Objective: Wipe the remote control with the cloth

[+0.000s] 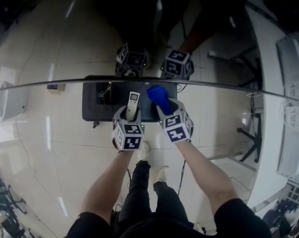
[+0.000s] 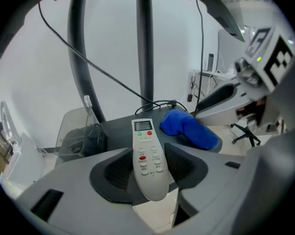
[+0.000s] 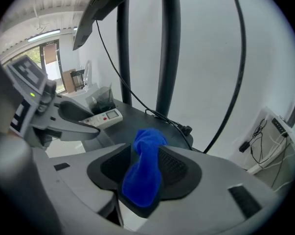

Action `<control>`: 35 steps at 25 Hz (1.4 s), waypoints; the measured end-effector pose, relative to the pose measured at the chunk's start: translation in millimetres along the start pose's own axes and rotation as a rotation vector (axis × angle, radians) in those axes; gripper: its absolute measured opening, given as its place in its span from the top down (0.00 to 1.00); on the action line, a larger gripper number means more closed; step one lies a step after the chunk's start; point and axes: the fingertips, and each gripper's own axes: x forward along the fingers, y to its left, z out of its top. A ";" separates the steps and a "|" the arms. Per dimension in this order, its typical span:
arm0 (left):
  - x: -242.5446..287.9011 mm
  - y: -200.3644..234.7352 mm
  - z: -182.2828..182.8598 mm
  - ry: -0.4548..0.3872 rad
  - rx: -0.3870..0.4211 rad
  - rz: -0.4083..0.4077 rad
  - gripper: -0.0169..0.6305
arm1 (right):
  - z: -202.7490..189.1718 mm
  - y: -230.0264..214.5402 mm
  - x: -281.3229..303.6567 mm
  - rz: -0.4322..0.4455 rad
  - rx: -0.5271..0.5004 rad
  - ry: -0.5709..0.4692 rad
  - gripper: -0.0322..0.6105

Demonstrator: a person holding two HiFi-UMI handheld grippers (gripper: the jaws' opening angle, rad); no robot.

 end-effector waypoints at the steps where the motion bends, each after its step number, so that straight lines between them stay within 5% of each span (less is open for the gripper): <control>1: -6.3 -1.4 2.5 -0.012 0.007 -0.003 0.65 | -3.8 -0.2 9.2 0.000 -0.009 0.020 0.66; 7: -36.4 -8.8 10.7 -0.070 0.022 -0.019 0.65 | -28.7 -2.1 51.9 -0.022 -0.055 0.130 0.63; 14: -58.8 -7.0 15.2 -0.097 0.036 -0.001 0.65 | -31.5 -4.0 70.0 -0.037 -0.075 0.145 0.63; 19: -75.2 -7.4 25.1 -0.129 0.062 0.020 0.65 | -30.7 -9.0 56.7 -0.042 -0.062 0.147 0.74; 28: -159.3 -28.0 62.6 -0.231 0.179 0.044 0.65 | 53.7 17.7 -114.4 0.059 -0.037 -0.181 0.76; 32: -212.8 -56.2 90.6 -0.307 0.307 0.035 0.65 | 104.4 54.6 -230.5 0.181 -0.170 -0.369 0.76; 35: -257.2 -80.5 114.1 -0.366 0.426 0.038 0.65 | 122.2 95.5 -298.9 0.289 -0.323 -0.416 0.76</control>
